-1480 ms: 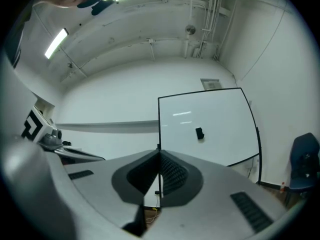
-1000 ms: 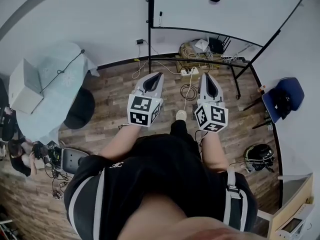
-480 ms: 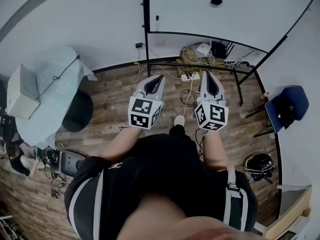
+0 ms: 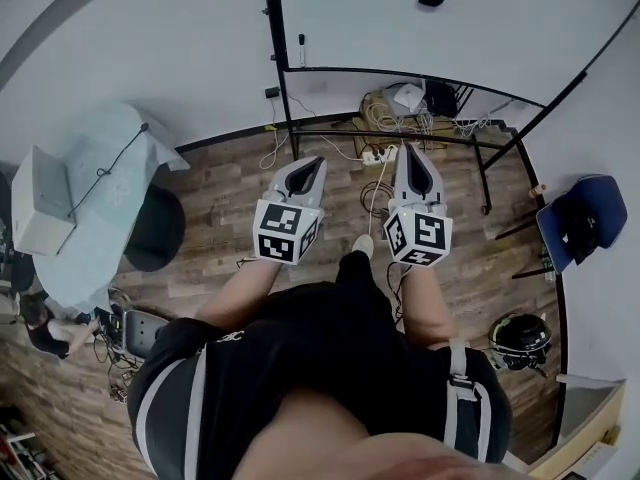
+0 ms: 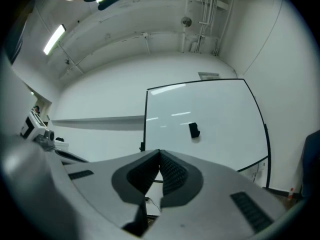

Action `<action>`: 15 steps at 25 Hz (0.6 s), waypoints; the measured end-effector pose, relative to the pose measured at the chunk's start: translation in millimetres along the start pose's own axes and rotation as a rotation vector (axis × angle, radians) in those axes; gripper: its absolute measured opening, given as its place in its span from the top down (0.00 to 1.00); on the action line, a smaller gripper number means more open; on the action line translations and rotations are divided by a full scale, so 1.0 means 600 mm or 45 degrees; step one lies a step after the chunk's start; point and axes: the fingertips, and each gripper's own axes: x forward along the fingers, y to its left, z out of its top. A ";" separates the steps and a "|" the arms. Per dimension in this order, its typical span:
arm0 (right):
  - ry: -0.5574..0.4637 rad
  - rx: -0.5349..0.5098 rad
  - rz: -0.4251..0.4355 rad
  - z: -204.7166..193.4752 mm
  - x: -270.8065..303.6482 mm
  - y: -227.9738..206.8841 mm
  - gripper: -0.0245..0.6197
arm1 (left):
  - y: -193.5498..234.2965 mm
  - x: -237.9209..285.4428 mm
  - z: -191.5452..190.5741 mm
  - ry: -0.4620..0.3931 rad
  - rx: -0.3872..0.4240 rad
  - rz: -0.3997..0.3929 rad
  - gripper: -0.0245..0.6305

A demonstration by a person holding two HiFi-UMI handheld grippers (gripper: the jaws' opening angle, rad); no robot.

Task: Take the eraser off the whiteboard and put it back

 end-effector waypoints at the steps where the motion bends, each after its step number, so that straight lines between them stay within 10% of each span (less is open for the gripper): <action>1: 0.009 0.010 -0.003 -0.006 0.008 -0.005 0.95 | 0.001 0.012 -0.003 0.010 -0.002 -0.009 0.95; 15: 0.037 0.092 -0.055 -0.066 0.159 -0.163 0.95 | 0.007 0.252 0.004 0.092 0.028 -0.088 0.95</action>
